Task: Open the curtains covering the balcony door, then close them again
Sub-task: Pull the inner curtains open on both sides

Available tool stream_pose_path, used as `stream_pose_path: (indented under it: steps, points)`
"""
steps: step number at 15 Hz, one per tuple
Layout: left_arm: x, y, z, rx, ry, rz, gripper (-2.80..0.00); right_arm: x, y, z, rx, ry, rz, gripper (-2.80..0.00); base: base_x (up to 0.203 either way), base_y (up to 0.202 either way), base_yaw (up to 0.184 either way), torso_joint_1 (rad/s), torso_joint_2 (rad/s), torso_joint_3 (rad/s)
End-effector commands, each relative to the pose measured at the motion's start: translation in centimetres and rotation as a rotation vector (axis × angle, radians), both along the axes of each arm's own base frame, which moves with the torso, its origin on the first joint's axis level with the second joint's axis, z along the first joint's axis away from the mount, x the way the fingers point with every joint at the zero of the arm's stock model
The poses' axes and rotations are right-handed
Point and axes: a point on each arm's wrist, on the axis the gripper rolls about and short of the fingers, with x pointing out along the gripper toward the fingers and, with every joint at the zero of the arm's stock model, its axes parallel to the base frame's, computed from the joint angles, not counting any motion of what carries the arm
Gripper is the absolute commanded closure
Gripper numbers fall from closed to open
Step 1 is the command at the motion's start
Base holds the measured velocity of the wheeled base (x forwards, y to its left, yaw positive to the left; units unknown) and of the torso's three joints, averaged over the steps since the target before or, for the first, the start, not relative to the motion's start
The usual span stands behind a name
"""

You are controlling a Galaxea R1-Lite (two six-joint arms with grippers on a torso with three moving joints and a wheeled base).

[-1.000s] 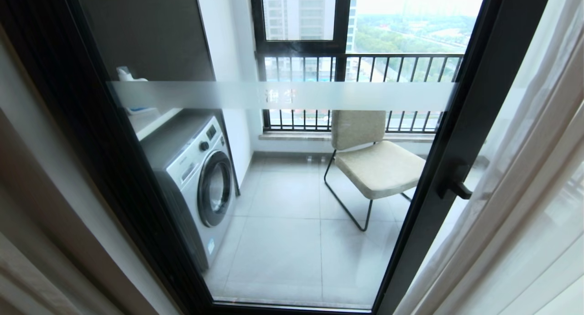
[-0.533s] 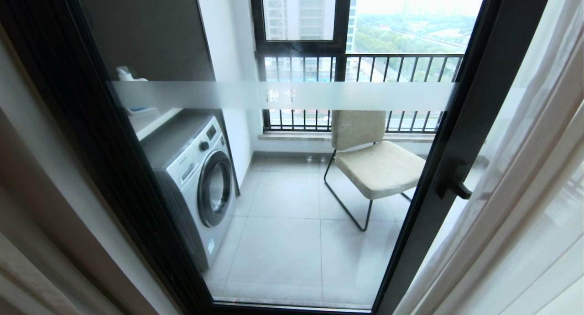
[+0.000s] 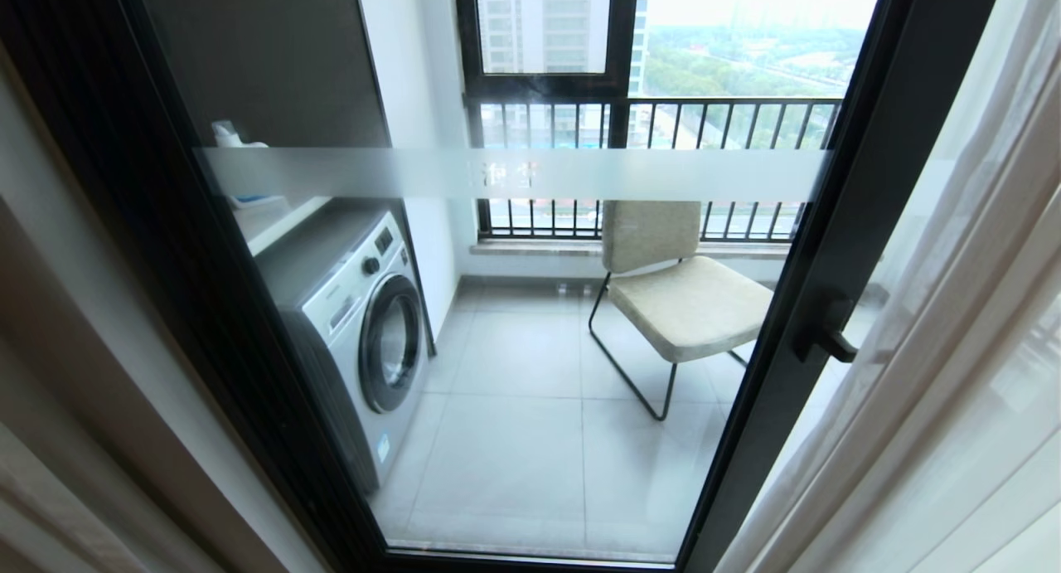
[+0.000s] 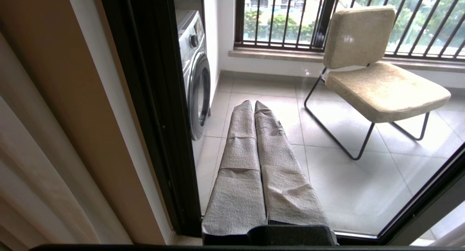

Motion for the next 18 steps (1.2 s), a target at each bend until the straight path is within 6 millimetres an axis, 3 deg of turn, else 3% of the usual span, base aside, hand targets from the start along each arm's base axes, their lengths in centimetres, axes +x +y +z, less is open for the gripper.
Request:
stream_pose_path:
  steps: [1, 7, 11, 14, 18]
  points:
    - [0.0, 0.0, 0.0, -0.001, -0.001, 0.001, 0.00, 0.0, 0.0, 0.0, -0.003, 0.000, -0.003, 0.00, 0.000, 0.000, 0.000, 0.000, 0.00, 0.000]
    - [0.0, 0.0, 0.0, -0.001, -0.001, 0.001, 0.00, 0.0, 0.1, 0.2, -0.088, -0.009, 0.038, 0.00, 0.000, 0.000, 0.000, 0.000, 0.00, 0.000]
    - [0.0, 0.0, 0.0, -0.001, -0.001, 0.001, 0.00, -0.5, 0.2, 1.6, -0.094, -0.064, 0.082, 0.00, 0.000, 0.000, 0.000, 0.000, 0.00, 0.000]
    - [0.0, 0.0, 0.0, -0.001, -0.002, 0.001, 0.00, -0.7, 0.2, 3.4, -0.092, -0.081, 0.088, 0.00, 0.000, 0.000, 0.000, 0.000, 0.00, 0.000]
    - [0.0, 0.0, 0.0, -0.001, -0.001, 0.001, 0.00, 0.9, 0.3, 7.1, -0.071, -0.059, 0.153, 0.00, 0.000, 0.000, 0.000, 0.000, 0.00, 0.000]
